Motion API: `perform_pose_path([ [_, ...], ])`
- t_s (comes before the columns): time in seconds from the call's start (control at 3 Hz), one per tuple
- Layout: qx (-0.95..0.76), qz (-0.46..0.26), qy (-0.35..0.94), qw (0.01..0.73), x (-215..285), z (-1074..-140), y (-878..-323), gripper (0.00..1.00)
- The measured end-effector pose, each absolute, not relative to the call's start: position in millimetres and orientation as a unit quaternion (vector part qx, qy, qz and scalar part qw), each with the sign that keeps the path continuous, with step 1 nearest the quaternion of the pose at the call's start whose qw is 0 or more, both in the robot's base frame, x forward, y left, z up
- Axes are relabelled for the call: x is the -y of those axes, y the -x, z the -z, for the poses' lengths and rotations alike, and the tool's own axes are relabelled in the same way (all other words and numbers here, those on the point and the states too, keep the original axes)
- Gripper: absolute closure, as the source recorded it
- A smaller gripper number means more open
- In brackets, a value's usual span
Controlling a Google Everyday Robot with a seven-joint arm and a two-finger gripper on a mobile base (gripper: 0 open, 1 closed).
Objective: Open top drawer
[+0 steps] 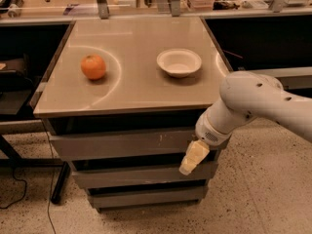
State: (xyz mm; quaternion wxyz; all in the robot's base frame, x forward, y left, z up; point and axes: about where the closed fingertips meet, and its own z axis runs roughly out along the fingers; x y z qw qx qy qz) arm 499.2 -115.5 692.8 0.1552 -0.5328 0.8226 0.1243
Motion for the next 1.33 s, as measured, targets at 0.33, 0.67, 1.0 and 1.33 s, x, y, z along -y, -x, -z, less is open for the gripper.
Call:
perform_pose_path([
  [0.33, -0.819, -0.122, 0.539, 0.157, 119.9, -674.3, -519.7, 0.0],
  [0.67, -0.817, -0.126, 0.542, 0.153, 120.0, -665.8, -520.8, 0.0],
  [1.0, -0.815, -0.135, 0.546, 0.139, 119.7, -657.8, -515.9, 0.0],
  [1.33, -0.815, -0.135, 0.546, 0.139, 119.7, -657.8, -515.9, 0.18],
])
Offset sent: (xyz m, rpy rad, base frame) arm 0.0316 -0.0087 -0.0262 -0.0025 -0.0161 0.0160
